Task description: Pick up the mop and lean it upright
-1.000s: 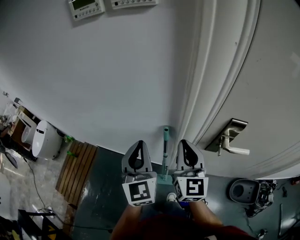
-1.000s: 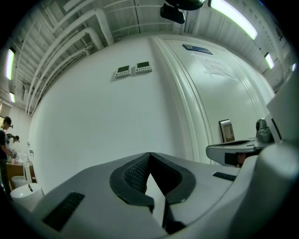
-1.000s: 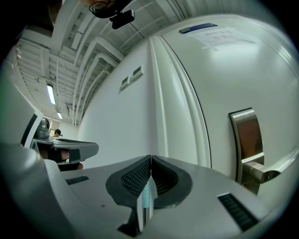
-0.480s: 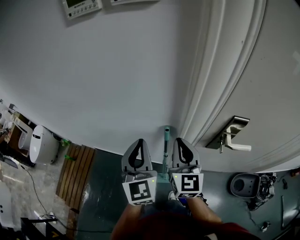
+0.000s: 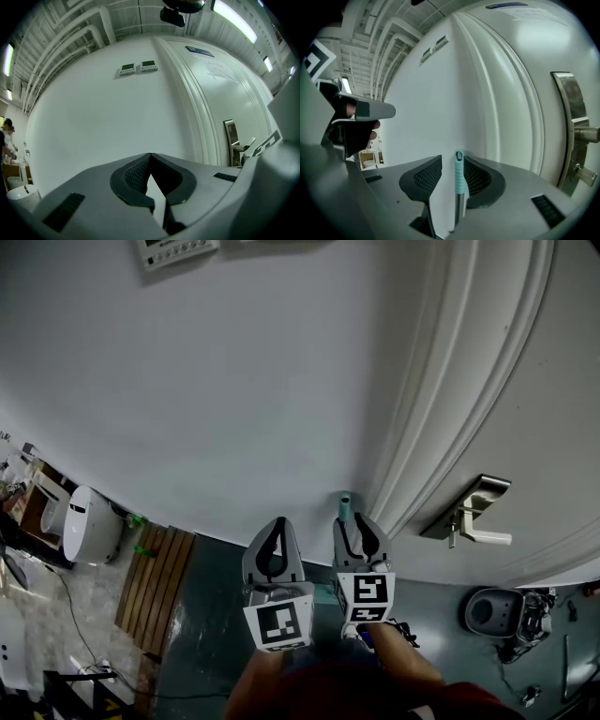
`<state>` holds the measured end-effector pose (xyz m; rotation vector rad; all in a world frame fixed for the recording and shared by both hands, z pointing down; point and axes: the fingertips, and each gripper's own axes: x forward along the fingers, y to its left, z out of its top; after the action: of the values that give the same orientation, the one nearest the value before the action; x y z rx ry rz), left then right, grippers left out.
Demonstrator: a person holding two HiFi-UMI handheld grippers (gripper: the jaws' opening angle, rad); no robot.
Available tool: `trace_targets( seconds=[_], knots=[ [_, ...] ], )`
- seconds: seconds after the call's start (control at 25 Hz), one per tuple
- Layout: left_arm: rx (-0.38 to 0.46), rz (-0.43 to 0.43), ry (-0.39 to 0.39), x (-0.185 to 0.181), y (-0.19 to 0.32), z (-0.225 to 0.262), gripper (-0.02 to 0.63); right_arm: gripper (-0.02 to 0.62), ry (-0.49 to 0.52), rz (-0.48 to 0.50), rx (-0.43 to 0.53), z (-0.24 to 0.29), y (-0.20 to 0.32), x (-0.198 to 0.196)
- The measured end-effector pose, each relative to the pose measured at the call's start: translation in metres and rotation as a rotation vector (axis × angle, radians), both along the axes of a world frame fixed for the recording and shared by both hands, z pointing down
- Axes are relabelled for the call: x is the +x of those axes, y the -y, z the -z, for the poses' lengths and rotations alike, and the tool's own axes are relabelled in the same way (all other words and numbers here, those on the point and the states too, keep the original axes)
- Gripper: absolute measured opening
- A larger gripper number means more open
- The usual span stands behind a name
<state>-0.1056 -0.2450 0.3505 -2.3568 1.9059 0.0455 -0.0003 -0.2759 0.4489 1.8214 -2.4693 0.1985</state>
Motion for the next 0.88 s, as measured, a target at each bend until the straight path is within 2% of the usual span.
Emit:
trace_targets(
  seconds=[0.32,0.72,0.88],
  knots=[
    [-0.012,0.014,0.002,-0.01,0.001,-0.003,0.015,0.153,-0.102,-0.077,-0.081,-0.029,0.022,-0.004],
    [-0.017,0.025,0.012,-0.018,-0.003,-0.006,0.015,0.152,-0.111,-0.161,-0.104,-0.045,0.042,-0.001],
    [-0.018,0.029,0.016,-0.021,-0.004,-0.006,0.015,0.117,-0.114,-0.178,-0.104,-0.045,0.045,0.002]
  ],
)
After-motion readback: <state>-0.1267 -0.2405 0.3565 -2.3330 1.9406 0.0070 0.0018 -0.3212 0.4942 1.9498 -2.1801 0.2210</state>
